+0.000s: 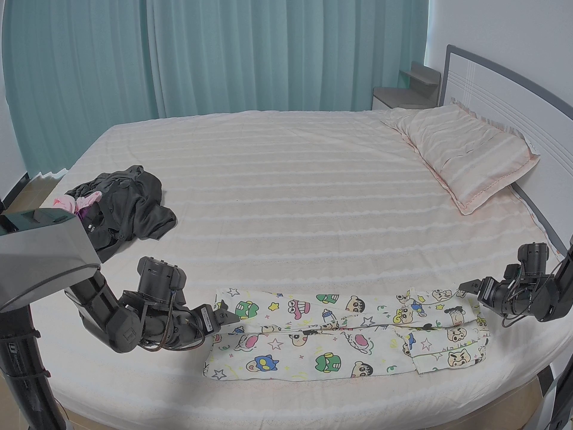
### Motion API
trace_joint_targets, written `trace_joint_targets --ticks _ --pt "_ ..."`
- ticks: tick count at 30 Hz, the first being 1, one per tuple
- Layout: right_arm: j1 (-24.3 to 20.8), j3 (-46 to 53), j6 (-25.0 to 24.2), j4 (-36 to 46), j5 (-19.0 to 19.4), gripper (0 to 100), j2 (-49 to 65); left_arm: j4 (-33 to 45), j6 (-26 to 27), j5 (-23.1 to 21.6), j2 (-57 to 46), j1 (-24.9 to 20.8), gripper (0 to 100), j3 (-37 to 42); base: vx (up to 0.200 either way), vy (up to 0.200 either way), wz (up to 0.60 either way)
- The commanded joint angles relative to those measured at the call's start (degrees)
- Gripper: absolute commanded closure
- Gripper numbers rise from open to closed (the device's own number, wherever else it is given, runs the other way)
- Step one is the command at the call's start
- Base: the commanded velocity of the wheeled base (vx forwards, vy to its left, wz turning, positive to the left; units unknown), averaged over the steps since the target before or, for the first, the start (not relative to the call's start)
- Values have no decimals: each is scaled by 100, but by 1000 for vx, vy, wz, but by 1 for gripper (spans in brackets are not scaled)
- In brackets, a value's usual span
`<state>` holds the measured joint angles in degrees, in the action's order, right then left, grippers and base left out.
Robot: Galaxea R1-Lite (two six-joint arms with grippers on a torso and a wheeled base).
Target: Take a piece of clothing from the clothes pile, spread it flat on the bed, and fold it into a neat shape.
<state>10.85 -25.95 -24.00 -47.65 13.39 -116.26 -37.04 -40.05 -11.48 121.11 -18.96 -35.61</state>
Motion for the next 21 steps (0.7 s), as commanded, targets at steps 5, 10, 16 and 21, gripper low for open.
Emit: trace_joint_targets --ticks 5,10,16,21 --pt "-30 29 -8 -7 15 0 227 21 524 366 536 -117 0 -254 0 0 0" --pt "-48 29 -8 2 15 0 253 21 533 384 809 -258 0 -552 0 0 0" --pt "-118 126 -8 2 24 0 376 232 603 480 923 -346 0 -851 0 0 0" --pt "-118 134 -8 -7 24 0 394 381 753 559 932 -354 0 -895 0 0 0"
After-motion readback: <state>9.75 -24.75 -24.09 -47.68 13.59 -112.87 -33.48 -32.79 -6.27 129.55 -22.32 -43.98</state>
